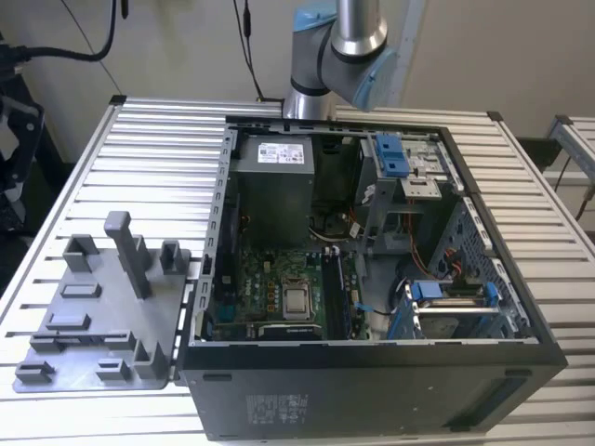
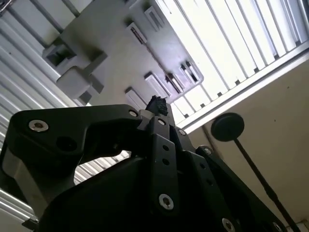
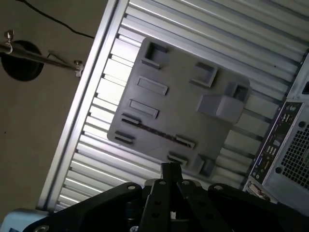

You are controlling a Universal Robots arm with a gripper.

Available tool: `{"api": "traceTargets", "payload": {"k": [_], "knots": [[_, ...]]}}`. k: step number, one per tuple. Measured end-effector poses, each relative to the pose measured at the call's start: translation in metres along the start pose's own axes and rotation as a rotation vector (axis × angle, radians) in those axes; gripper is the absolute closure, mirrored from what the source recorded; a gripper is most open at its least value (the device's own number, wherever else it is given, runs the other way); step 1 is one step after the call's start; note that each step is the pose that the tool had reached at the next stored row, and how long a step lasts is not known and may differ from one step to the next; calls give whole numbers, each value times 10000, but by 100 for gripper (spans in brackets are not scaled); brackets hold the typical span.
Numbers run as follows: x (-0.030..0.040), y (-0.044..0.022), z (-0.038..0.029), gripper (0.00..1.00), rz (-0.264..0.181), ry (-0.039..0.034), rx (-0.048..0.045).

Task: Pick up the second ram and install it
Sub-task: 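Pick up the second ram and move it above second insertion slot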

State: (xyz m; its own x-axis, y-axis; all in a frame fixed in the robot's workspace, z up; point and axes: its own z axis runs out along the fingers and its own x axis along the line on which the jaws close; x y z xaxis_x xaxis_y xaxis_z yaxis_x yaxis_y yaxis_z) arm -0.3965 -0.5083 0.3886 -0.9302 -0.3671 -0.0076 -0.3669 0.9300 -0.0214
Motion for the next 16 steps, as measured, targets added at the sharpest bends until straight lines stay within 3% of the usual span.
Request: {"api": "traceTargets", "payload": {"k": [16], "knots": [[0,0,0,89,-1805,11,119]]}}
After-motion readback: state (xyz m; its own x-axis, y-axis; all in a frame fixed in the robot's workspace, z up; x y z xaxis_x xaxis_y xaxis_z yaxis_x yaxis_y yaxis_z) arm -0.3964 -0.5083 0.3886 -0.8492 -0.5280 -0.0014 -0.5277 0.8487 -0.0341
